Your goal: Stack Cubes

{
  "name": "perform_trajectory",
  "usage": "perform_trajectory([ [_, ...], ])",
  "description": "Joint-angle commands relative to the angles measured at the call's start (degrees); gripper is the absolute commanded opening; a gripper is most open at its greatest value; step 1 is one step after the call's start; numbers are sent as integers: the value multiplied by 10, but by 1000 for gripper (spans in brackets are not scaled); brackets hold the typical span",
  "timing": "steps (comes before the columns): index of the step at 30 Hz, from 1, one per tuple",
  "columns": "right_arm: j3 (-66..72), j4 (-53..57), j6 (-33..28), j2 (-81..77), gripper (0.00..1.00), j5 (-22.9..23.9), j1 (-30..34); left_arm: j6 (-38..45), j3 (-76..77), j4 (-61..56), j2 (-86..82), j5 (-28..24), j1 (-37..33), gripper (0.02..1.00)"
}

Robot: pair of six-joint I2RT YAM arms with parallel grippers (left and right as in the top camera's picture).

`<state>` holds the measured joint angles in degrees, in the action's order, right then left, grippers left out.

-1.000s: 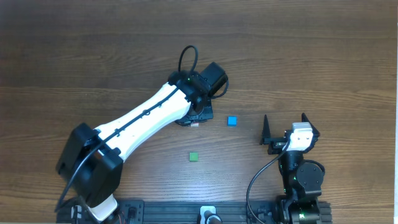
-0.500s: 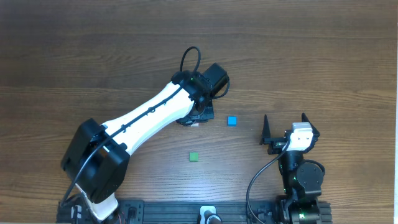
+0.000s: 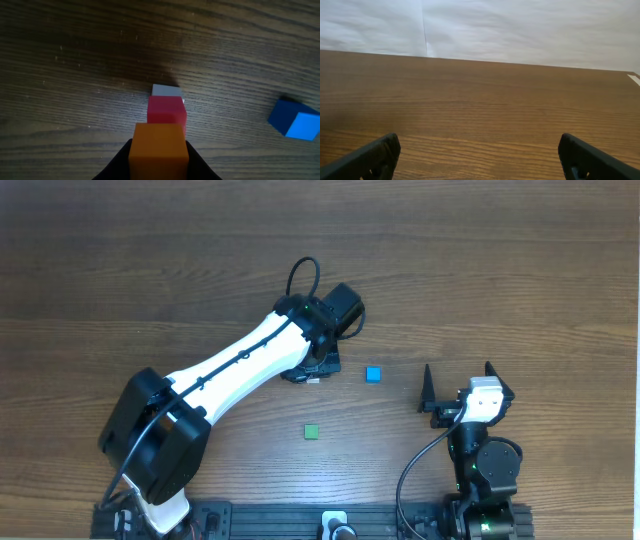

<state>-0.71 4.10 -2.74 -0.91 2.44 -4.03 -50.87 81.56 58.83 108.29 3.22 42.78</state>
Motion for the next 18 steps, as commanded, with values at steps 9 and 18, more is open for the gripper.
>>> perform_trajectory([
  [9,4,0,5,6,991,-5,2,-10,-7,-12,20,-7,-3,93],
  [18,4,0,5,6,991,-5,2,-10,-7,-15,29,-9,-3,93],
])
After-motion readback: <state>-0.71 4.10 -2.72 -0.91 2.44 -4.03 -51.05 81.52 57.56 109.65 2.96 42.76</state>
